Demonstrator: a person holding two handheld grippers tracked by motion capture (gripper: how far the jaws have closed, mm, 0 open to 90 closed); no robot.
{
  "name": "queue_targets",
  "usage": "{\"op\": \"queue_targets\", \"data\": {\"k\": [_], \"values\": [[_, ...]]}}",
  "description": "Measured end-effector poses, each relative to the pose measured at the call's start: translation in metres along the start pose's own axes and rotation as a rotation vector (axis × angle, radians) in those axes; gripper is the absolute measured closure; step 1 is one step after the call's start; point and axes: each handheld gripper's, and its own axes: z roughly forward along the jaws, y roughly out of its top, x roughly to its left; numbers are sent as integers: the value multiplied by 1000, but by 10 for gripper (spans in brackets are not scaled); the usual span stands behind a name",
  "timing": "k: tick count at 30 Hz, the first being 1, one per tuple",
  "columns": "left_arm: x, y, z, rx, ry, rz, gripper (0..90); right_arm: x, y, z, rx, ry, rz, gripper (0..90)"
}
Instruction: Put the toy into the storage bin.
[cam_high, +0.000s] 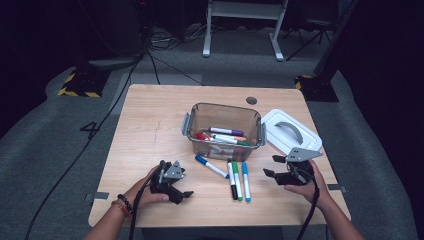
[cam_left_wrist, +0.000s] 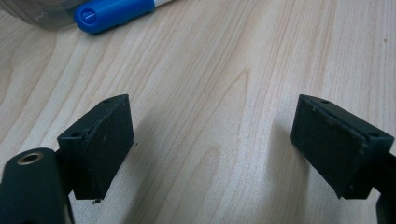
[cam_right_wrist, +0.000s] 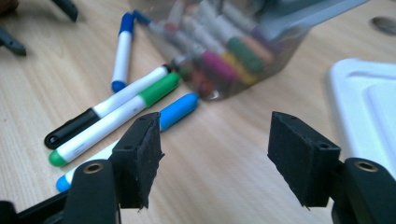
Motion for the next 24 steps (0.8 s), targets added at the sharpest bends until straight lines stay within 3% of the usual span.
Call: {"op": "queue_targets", "data": {"k": [7,17,19,24], "values": [[0,0,0,0,0,0,135,11,-3,28,31,52,9,354],[0,0,0,0,0,0,136,23,5,54,53,76,6,357],[0,0,0,0,0,-1,136,24,6,60,57,98,13,357],[0,0,0,1,0,0,135,27,7,72,94,66,14,358]]}}
